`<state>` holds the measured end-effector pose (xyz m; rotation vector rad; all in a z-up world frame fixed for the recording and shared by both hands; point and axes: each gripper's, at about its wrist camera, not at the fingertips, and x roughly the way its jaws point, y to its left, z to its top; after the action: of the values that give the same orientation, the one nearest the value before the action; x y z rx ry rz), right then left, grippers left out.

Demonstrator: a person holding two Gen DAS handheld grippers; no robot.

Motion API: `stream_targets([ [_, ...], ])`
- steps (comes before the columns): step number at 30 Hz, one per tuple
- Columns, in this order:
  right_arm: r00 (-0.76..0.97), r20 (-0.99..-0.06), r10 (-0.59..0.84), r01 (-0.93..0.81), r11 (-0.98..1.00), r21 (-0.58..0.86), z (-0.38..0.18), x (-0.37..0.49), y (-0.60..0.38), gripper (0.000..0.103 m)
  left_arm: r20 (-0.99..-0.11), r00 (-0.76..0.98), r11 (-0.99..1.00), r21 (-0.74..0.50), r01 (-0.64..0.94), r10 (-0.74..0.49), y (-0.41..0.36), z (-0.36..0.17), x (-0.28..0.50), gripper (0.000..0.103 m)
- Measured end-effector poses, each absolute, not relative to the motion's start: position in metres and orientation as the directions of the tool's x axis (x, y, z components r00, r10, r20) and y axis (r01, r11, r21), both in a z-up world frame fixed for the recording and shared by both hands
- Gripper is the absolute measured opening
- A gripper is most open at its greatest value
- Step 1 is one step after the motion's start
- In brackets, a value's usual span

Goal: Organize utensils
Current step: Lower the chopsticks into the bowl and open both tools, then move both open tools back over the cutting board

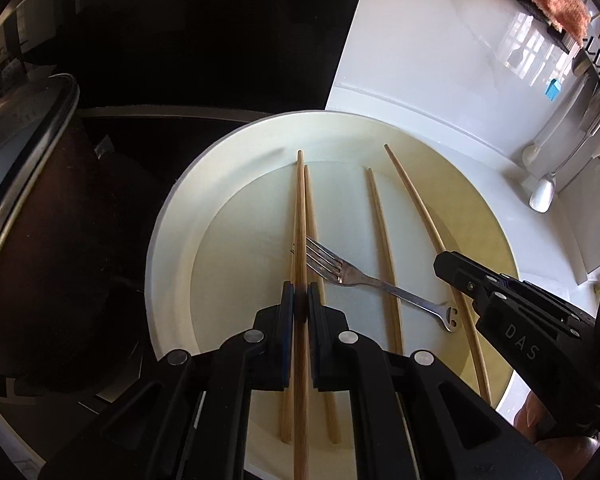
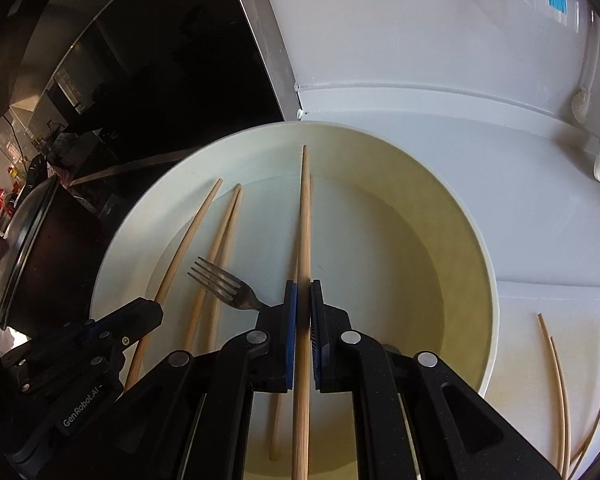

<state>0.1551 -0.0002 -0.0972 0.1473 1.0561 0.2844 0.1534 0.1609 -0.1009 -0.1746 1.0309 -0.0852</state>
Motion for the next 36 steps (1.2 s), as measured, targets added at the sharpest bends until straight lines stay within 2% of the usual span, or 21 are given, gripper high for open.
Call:
stream_targets([
  [18, 0.339, -0.891, 0.302, -0.137, 0.953, 0.271, -0.121, 0.166, -0.008, 0.007, -0.899, 0.420, 0.988, -0.152, -0.024, -0.128, 0.149, -0.128, 0.173, 0.008],
  [19, 0.333, -0.894, 0.300, -0.134, 0.953, 0.270, -0.122, 0.166, -0.008, 0.007, -0.900, 0.417, 0.989, -0.148, -0.024, -0.124, 0.149, -0.128, 0.174, 0.011],
  [21, 0.325, -0.897, 0.300, -0.128, 0.954, 0.272, -0.124, 0.166, -0.010, 0.008, -0.903, 0.413, 0.990, -0.140, -0.026, -0.117, 0.149, -0.129, 0.174, 0.023],
  [22, 0.327, -0.896, 0.301, -0.127, 0.953, 0.274, -0.124, 0.165, -0.011, 0.010, -0.903, 0.413, 0.990, -0.140, -0.027, -0.117, 0.149, -0.128, 0.174, 0.035],
  [24, 0.346, -0.890, 0.299, -0.124, 0.954, 0.272, -0.121, 0.163, -0.015, 0.024, -0.901, 0.415, 0.989, -0.144, -0.009, -0.128, 0.149, -0.125, 0.171, 0.044],
  [25, 0.359, -0.885, 0.296, -0.126, 0.955, 0.268, -0.118, 0.162, -0.017, 0.024, -0.899, 0.421, 0.991, -0.136, 0.000, -0.123, 0.148, -0.122, 0.169, 0.051],
  [26, 0.371, -0.882, 0.291, -0.128, 0.957, 0.262, -0.115, 0.160, -0.018, 0.024, -0.896, 0.432, 0.994, -0.114, -0.002, -0.102, 0.147, -0.118, 0.166, 0.068],
  [27, 0.386, -0.876, 0.288, -0.131, 0.957, 0.257, -0.111, 0.157, -0.020, 0.024, -0.889, 0.449, 0.995, -0.101, -0.003, -0.089, 0.147, -0.113, 0.163, 0.073],
  [30, 0.428, -0.857, 0.287, -0.134, 0.958, 0.254, -0.099, 0.150, -0.027, 0.033, -0.878, 0.472, 0.996, -0.085, 0.003, -0.076, 0.149, -0.102, 0.157, 0.077],
  [32, 0.457, -0.842, 0.287, -0.137, 0.958, 0.252, -0.091, 0.143, -0.031, 0.034, -0.876, 0.478, 0.997, -0.079, -0.003, -0.068, 0.153, -0.097, 0.154, 0.082],
  [36, 0.491, -0.822, 0.288, -0.147, 0.958, 0.248, -0.080, 0.129, -0.037, 0.042, -0.875, 0.480, 0.997, -0.071, -0.014, -0.056, 0.160, -0.090, 0.146, 0.087],
])
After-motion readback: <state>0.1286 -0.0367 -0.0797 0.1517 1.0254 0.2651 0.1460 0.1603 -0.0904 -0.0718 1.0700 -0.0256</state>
